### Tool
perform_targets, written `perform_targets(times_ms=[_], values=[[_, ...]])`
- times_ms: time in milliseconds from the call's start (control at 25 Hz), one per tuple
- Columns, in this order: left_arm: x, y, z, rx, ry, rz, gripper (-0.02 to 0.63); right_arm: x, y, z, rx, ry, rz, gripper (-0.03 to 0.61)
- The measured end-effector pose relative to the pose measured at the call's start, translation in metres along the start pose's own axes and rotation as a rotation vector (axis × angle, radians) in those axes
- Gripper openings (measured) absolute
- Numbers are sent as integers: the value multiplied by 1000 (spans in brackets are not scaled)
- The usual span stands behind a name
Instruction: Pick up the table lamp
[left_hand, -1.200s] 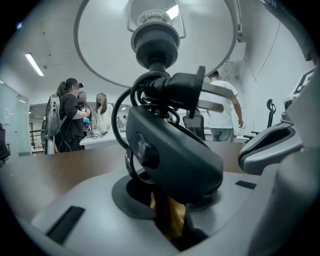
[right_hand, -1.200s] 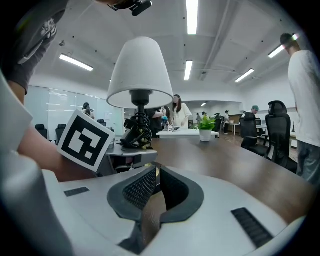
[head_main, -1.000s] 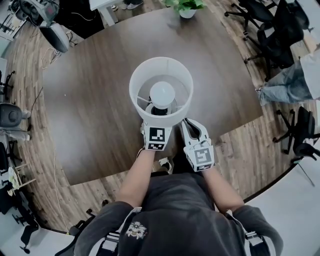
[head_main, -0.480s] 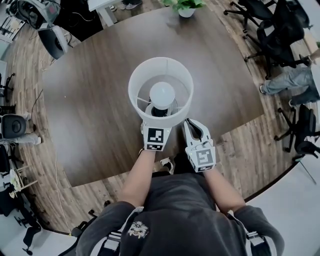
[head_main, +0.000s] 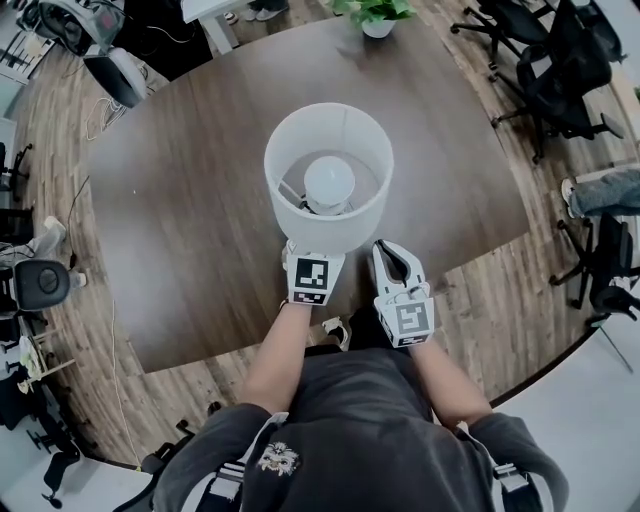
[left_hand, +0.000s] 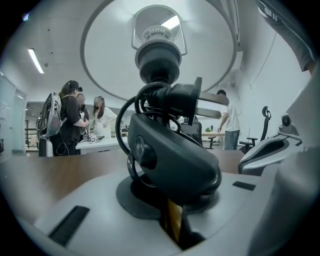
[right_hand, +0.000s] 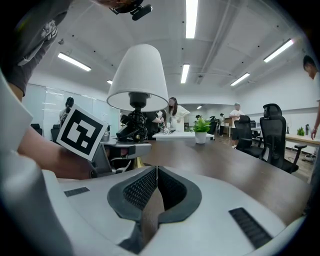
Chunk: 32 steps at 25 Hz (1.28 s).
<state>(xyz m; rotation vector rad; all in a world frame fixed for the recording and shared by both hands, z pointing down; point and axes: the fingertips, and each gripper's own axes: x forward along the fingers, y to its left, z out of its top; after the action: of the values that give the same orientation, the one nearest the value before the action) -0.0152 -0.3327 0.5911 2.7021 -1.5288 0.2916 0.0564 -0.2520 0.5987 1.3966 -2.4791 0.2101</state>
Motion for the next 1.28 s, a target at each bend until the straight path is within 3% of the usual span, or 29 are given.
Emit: perform_targets(times_ms=[240, 520, 1280], values=[[-10, 5, 0, -5, 6, 18, 55, -4, 1, 3, -3, -16, -6, 28], [-26, 6, 28, 8, -28, 7, 55, -8, 10, 18, -13, -41, -8, 28], [-83, 14, 142, 0, -97, -9, 55, -38, 40, 129, -30, -211, 48, 26]])
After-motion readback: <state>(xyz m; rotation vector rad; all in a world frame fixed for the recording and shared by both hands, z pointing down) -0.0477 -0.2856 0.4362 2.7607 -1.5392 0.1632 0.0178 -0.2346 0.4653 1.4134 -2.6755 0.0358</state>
